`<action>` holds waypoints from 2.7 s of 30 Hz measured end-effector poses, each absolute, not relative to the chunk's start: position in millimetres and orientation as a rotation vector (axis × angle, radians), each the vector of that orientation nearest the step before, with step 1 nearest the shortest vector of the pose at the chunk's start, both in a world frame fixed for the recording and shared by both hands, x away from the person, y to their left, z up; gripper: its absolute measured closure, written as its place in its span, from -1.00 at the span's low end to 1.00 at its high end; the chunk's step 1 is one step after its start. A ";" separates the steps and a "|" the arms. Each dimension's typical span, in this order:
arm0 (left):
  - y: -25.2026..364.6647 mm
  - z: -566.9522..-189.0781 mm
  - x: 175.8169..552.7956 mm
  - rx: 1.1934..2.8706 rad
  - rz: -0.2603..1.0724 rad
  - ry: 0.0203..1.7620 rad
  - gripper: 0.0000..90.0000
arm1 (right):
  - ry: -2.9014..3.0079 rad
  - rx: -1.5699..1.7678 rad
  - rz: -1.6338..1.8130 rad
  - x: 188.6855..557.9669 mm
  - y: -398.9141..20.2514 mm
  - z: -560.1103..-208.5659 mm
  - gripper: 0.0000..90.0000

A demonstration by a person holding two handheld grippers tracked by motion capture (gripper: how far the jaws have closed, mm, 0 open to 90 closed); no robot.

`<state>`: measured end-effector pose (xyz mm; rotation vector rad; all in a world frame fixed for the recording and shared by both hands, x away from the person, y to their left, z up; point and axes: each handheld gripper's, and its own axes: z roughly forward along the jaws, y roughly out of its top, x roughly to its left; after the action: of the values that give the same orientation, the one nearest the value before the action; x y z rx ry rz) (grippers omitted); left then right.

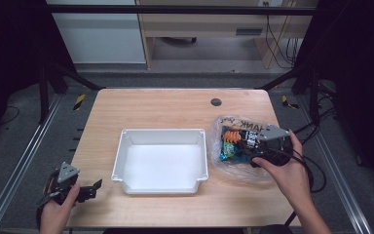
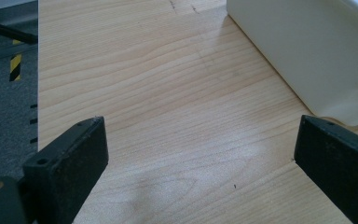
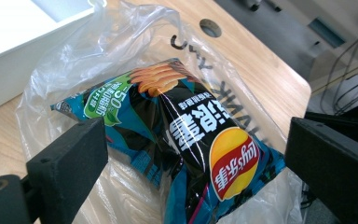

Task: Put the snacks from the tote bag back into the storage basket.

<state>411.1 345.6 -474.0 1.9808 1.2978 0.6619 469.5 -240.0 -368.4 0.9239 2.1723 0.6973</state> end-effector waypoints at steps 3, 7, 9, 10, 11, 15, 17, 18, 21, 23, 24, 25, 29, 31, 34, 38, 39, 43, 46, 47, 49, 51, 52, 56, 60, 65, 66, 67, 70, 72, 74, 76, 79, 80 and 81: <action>345.2 -474.1 411.4 1.986 0.662 1.295 -0.94 | 2.224 0.922 0.687 476.4 -240.0 -365.0 -0.86; 343.7 -474.2 411.7 1.991 0.657 1.290 -0.94 | 2.266 0.929 0.696 482.7 -240.4 -363.0 -0.85; 343.2 -474.0 411.8 1.991 0.656 1.288 -0.94 | 2.294 0.906 0.674 488.5 -241.0 -359.9 -0.85; 343.2 -474.0 411.8 1.991 0.656 1.288 -0.94 | 2.294 0.906 0.674 488.5 -241.0 -359.9 -0.85; 343.2 -474.1 411.9 1.991 0.654 1.287 -0.94 | 2.310 0.900 0.683 490.2 -241.1 -358.3 -0.85; 343.9 -473.9 411.9 1.987 0.650 1.287 -0.94 | 2.347 0.878 0.683 496.1 -242.1 -354.5 -0.87; 344.0 -473.6 412.1 1.988 0.652 1.286 -0.94 | 2.370 0.869 0.664 498.6 -242.2 -352.8 -0.87; 343.8 -473.6 412.2 1.987 0.651 1.286 -0.94 | 2.373 0.870 0.654 499.3 -242.1 -352.0 -0.86; 342.9 -473.9 412.2 1.990 0.651 1.283 -0.94 | 2.395 0.865 0.655 502.9 -243.4 -349.0 -0.86; 343.0 -473.8 412.4 1.995 0.649 1.281 -0.94 | 2.405 0.861 0.636 504.8 -244.1 -347.5 -0.87; 343.0 -473.9 412.5 1.995 0.650 1.282 -0.94 | 2.408 0.854 0.632 506.1 -244.8 -347.1 -0.87; 343.0 -474.2 412.7 1.992 0.652 1.284 -0.94 | 2.411 0.852 0.623 508.5 -246.4 -345.3 -0.87; 343.2 -474.3 412.6 1.991 0.651 1.288 -0.94 | 2.416 0.853 0.624 513.3 -249.8 -342.9 -0.87; 343.2 -474.4 412.6 1.991 0.651 1.288 -0.94 | 2.425 0.844 0.626 516.5 -252.2 -342.2 -0.87; 343.2 -474.6 412.7 1.991 0.650 1.288 -0.94 | 2.432 0.844 0.625 520.8 -255.1 -340.9 -0.86; 343.0 -474.5 412.8 1.992 0.650 1.285 -0.94 | 2.440 0.847 0.617 525.1 -254.8 -340.8 -0.86; 342.9 -474.4 412.7 1.992 0.650 1.285 -0.94 | 2.440 0.847 0.617 525.1 -254.8 -340.8 -0.86; 342.8 -474.5 412.8 1.997 0.649 1.282 -0.94 | 2.465 0.831 0.587 528.4 -252.1 -342.3 -0.86; 343.0 -474.7 412.7 1.992 0.649 1.287 -0.94 | 2.495 0.808 0.576 531.2 -251.1 -344.2 -0.86; 343.3 -474.7 412.8 1.995 0.652 1.286 -0.94 | 2.500 0.805 0.574 532.0 -250.8 -344.8 -0.85; 343.4 -474.7 412.8 1.994 0.650 1.287 -0.94 | 2.514 0.788 0.564 534.3 -250.0 -346.3 -0.82; 343.4 -474.8 412.9 1.993 0.651 1.287 -0.94 | 2.543 0.760 0.545 537.4 -250.2 -346.5 -0.82; 343.4 -474.7 412.8 1.993 0.650 1.286 -0.94 | 2.543 0.761 0.551 538.7 -250.3 -346.5 -0.82; 343.8 -474.3 412.4 1.993 0.653 1.286 -0.94 | 2.579 0.747 0.547 545.0 -250.3 -347.3 -0.83; 346.0 -473.8 412.2 1.982 0.659 1.294 -0.94 | 2.604 0.742 0.543 547.6 -247.2 -350.6 -0.86; 347.2 -473.0 411.7 1.972 0.670 1.302 -0.94 | 2.623 0.712 0.492 550.2 -243.5 -356.7 -0.87; 347.5 -472.8 411.6 1.969 0.673 1.303 -0.94 | 2.630 0.706 0.486 550.7 -243.0 -357.6 -0.87; 347.9 -472.6 411.6 1.970 0.674 1.302 -0.94 | 2.634 0.703 0.481 550.8 -242.4 -358.7 -0.87; 348.6 -472.6 411.8 1.973 0.672 1.301 -0.94 | 2.650 0.700 0.469 553.1 -241.4 -360.9 -0.87; 348.4 -472.7 411.8 1.970 0.673 1.302 -0.94 | 2.656 0.699 0.466 554.4 -241.1 -362.0 -0.86; 348.0 -472.7 411.7 1.970 0.670 1.301 -0.94 | 2.663 0.689 0.471 555.9 -240.9 -362.9 -0.84; 347.4 -472.8 411.7 1.970 0.673 1.301 -0.94 | 2.667 0.688 0.469 556.9 -240.9 -363.5 -0.84; 346.6 -473.0 411.8 1.973 0.668 1.299 -0.94 | 2.671 0.693 0.461 558.6 -241.0 -365.6 -0.85; 346.7 -473.0 411.9 1.974 0.670 1.298 -0.94 | 2.669 0.696 0.461 559.0 -241.0 -366.4 -0.85; 346.6 -473.1 411.9 1.973 0.668 1.299 -0.94 | 2.672 0.698 0.454 559.7 -241.3 -367.1 -0.85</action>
<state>411.9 346.6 -473.1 1.9729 1.2993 0.6680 559.7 -241.3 -367.1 0.6981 2.6717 0.4542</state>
